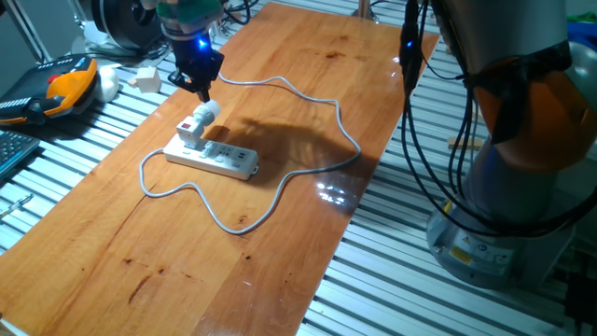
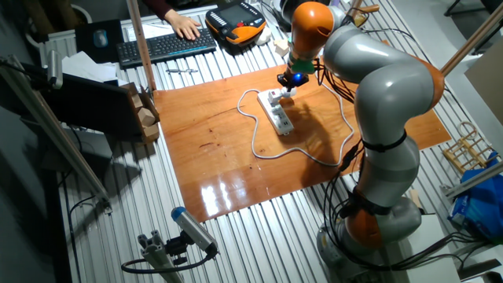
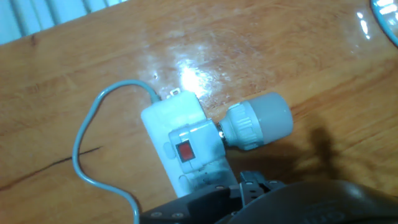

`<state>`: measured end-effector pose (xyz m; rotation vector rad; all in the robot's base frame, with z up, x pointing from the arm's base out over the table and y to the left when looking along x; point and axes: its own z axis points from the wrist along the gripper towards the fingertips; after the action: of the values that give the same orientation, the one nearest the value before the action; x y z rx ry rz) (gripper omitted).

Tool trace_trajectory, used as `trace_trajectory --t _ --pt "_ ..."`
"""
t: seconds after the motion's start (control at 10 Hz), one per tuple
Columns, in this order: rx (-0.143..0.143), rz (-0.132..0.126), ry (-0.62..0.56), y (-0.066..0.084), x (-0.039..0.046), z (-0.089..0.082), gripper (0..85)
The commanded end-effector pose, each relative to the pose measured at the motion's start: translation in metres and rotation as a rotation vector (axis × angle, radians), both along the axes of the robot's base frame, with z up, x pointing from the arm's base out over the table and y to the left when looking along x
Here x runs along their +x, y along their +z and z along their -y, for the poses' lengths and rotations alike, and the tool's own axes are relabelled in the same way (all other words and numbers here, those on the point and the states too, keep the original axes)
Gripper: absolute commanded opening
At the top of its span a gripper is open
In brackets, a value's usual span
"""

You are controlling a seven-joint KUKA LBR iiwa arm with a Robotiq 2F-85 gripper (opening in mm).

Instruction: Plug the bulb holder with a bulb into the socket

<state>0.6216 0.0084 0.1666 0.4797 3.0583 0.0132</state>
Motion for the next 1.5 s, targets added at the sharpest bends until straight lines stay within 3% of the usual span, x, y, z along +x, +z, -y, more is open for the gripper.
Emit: trace_trajectory --t 0.0,0.1,0.2,0.4,0.7,1.0,1.4 --pt "0.003 0.003 0.002 0.000 0.0000 0.000 0.0" --pt "0.009 0.026 0.012 0.000 0.0000 0.000 0.0" --pt "-0.037 0.045 0.051 0.000 0.0000 0.000 0.0" --pt "0.016 0.044 0.107 0.000 0.0000 0.000 0.0" --pt "0.007 0.024 0.121 0.006 -0.0013 -0.001 0.0" --pt "0.001 -0.003 0.126 0.031 -0.0142 -0.006 0.0" --pt "-0.005 -0.014 0.124 0.037 -0.0228 -0.007 0.0"
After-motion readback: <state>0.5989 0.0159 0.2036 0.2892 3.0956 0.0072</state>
